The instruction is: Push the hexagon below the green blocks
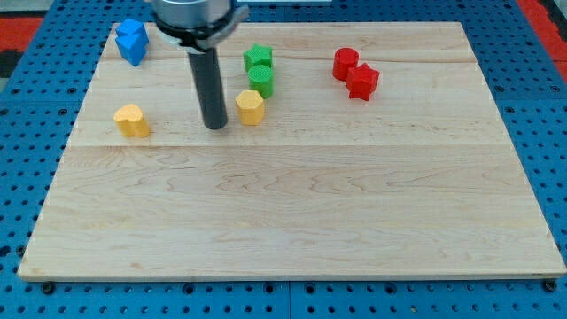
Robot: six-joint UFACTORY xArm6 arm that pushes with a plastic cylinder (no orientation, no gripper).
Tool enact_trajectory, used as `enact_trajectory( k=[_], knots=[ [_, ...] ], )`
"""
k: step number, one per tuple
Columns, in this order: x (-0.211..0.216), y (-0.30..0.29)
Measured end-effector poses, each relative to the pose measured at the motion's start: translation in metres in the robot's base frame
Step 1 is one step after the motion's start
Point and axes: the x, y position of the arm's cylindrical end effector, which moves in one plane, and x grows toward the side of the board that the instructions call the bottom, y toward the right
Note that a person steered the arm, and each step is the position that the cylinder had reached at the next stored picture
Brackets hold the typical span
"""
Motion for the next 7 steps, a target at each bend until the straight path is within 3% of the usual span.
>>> enact_trajectory(
  k=[2, 3, 4, 5, 6, 7],
  knots=[
    [-0.03, 0.031],
    [-0.024, 0.034],
    [0.004, 0.023],
    [0.064, 0.007],
    [0.062, -0.136],
    [-0.003, -0.194]
  ],
)
